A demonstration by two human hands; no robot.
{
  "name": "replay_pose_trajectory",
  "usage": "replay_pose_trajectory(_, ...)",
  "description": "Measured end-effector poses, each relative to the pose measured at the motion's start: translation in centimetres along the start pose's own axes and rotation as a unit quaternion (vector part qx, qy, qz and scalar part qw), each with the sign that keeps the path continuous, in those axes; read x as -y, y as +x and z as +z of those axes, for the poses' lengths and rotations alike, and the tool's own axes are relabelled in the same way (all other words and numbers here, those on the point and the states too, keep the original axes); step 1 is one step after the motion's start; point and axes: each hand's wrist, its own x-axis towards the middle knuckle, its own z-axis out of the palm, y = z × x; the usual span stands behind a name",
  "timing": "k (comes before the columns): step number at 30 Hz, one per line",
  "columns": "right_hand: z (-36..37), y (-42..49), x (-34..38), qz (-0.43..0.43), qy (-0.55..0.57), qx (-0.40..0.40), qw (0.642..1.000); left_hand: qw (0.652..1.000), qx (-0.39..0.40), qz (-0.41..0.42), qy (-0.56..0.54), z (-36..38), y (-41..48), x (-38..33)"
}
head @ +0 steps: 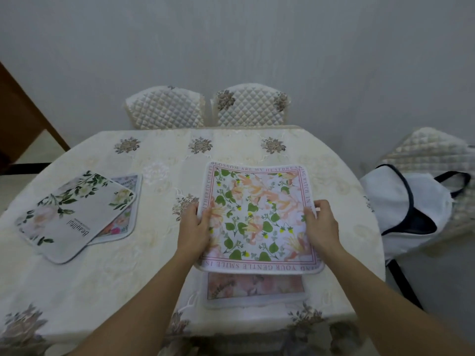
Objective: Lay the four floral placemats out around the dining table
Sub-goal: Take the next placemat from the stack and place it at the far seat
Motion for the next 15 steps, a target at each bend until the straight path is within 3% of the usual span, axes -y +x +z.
replay_pose_trajectory(15,8.4,24.6,-2.7,0.000,0.007,0.027,1.000,1.000,-0.010,0.019,0.013,12.1,21.6,1.5)
